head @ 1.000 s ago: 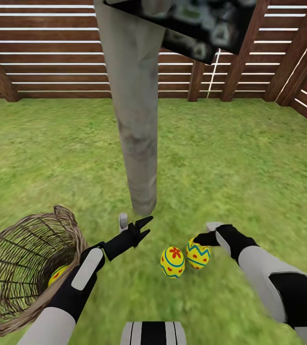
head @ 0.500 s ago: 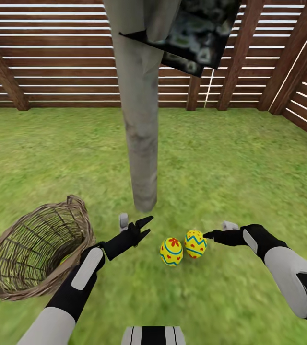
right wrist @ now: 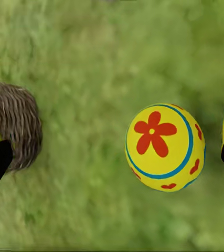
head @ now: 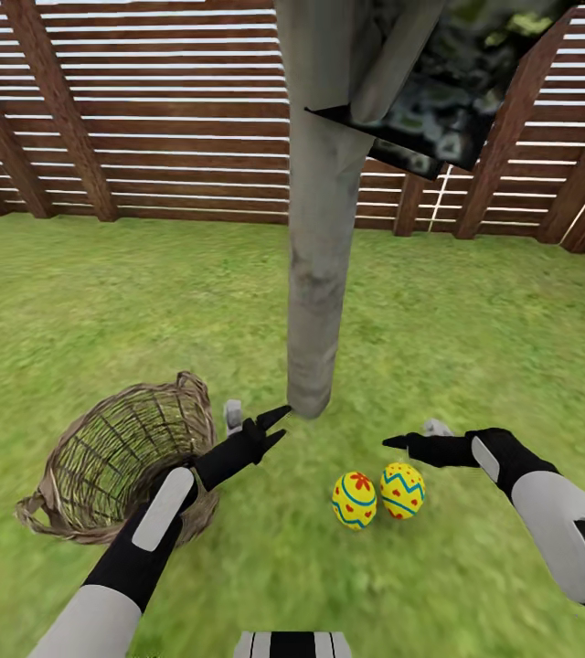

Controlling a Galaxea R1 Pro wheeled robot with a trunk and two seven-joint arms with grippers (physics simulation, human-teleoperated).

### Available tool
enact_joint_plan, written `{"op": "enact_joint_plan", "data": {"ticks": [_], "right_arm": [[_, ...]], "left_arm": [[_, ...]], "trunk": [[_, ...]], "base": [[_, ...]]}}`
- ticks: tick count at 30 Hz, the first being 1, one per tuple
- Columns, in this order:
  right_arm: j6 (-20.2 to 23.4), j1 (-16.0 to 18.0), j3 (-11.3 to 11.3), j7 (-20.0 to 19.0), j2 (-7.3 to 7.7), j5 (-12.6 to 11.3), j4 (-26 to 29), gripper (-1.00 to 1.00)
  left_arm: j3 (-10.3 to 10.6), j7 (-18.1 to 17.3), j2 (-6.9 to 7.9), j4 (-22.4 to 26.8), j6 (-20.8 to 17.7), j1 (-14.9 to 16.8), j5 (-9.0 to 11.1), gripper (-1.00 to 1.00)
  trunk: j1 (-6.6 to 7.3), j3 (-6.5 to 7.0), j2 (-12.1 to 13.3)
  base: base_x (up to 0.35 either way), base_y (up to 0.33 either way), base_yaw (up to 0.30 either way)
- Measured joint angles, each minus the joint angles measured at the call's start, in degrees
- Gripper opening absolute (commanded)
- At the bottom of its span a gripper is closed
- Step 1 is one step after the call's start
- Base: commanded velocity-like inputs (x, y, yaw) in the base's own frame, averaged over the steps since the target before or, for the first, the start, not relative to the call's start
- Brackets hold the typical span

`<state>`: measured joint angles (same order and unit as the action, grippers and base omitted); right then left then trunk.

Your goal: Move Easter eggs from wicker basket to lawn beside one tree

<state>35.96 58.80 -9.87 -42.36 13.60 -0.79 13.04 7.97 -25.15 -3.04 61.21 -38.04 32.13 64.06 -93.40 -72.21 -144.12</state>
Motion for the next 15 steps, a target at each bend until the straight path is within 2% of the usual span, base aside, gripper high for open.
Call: {"op": "enact_joint_plan", "data": {"ticks": [3,8,12,15], "right_arm": [[0.3,0.0,-0.1,-1.8,1.41,-0.1,0.0,1.00],[0.4,0.0,-0.1,-5.0,2.50,-0.2,-0.1,1.00],[0.4,0.0,-0.1,-5.3,2.58,-0.2,-0.1,1.00],[-0.4,-0.9,-1.0,-5.7,3.56,0.1,0.2,1.00]], "left_arm": [[0.0,0.0,-0.08,0.3,-0.1,0.0,0.0,1.00],[0.0,0.0,-0.05,2.7,-0.2,0.0,0.1,1.00],[0.0,-0.1,0.12,3.1,-0.2,0.0,0.1,1.00],[0.9,0.3,1.00,2.4,0.6,-1.0,-1.0,1.00]], "trunk": [[0.08,0.67,0.0],[0.21,1.77,0.1],[0.31,2.66,0.2],[0.31,2.66,0.2]], "base": [[0.000,0.000,0.286],[0.000,0.000,0.261],[0.000,0.000,0.043],[0.000,0.000,0.000]]}}
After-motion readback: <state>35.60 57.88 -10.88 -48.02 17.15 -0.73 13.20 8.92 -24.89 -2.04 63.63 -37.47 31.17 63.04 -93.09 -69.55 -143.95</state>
